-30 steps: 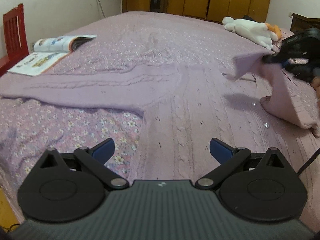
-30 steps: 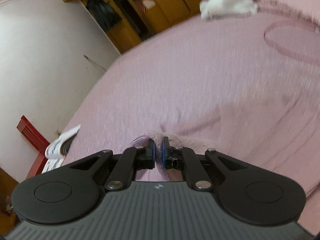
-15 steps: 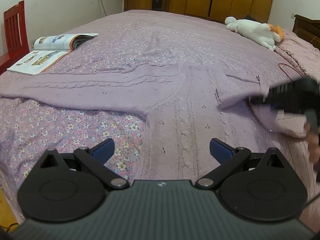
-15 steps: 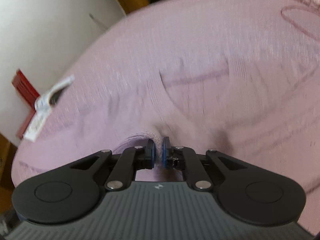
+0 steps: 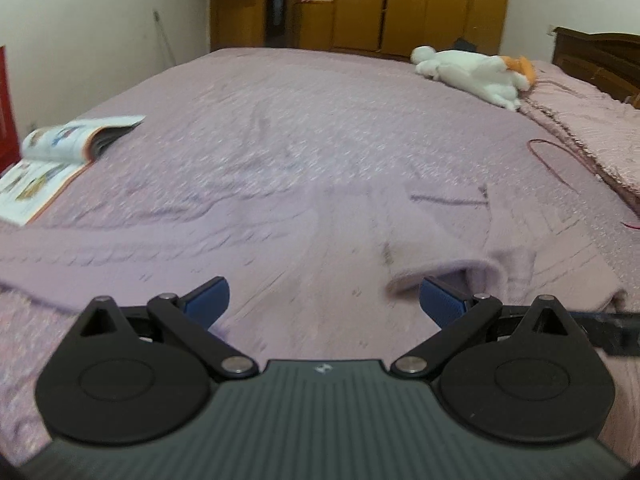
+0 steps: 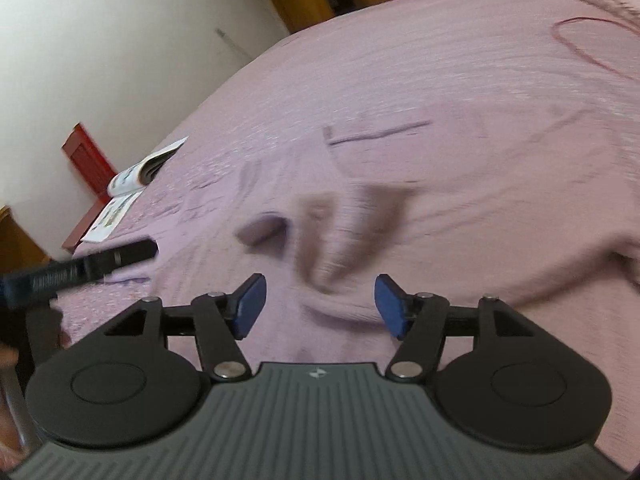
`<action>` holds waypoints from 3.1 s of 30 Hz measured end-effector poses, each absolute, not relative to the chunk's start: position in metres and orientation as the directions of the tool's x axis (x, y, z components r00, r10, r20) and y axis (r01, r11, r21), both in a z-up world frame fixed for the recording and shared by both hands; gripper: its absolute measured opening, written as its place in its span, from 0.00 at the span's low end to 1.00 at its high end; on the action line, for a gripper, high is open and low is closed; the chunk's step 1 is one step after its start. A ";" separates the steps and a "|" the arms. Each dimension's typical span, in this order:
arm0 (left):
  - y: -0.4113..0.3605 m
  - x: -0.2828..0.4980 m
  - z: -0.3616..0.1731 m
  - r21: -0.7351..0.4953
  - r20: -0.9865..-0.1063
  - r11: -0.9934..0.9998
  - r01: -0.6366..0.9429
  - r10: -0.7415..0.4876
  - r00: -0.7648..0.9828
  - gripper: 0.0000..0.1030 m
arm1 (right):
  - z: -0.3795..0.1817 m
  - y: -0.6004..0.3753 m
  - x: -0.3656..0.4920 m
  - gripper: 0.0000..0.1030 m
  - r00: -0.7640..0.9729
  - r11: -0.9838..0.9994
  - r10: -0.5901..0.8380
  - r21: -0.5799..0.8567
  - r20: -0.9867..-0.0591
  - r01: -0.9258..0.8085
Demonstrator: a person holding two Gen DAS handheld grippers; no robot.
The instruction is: Fold small clothes
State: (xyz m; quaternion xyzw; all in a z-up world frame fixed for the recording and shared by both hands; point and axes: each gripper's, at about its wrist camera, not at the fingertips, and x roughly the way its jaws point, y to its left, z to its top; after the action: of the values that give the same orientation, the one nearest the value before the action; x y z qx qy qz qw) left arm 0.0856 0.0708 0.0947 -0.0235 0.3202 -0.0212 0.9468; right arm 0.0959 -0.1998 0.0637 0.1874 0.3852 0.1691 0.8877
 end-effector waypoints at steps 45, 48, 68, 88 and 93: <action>0.072 0.172 0.076 -0.140 -0.607 0.988 0.063 -0.135 0.783 0.10 | 0.019 -0.280 0.074 0.19 0.826 0.977 -0.134 0.066 -0.548 0.202; 0.067 0.168 0.057 -0.098 -0.661 0.993 0.070 -0.118 0.741 0.10 | 0.021 -0.277 0.074 0.19 0.808 0.984 -0.122 0.035 -0.576 0.173; 0.072 0.151 0.039 -0.093 -0.669 0.991 0.092 -0.131 0.732 0.12 | 0.053 -0.308 0.241 0.45 0.621 0.857 0.215 0.450 -0.754 0.250; 0.070 0.127 0.057 -0.059 -0.553 0.992 0.111 -0.125 0.824 0.11 | 0.069 -0.293 0.244 0.00 0.731 0.886 -0.073 0.293 -0.679 0.360; 0.067 0.133 0.051 -0.037 -0.578 0.993 0.115 -0.115 0.808 0.11 | 0.068 -0.301 0.262 0.06 0.682 0.909 0.177 0.383 -0.710 0.163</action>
State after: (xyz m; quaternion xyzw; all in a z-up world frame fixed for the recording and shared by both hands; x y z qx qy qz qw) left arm 0.1328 0.0669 0.0511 0.0000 0.3039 -0.0606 0.9508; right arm 0.2616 -0.3013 0.0682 0.2128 0.3988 0.0040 0.8920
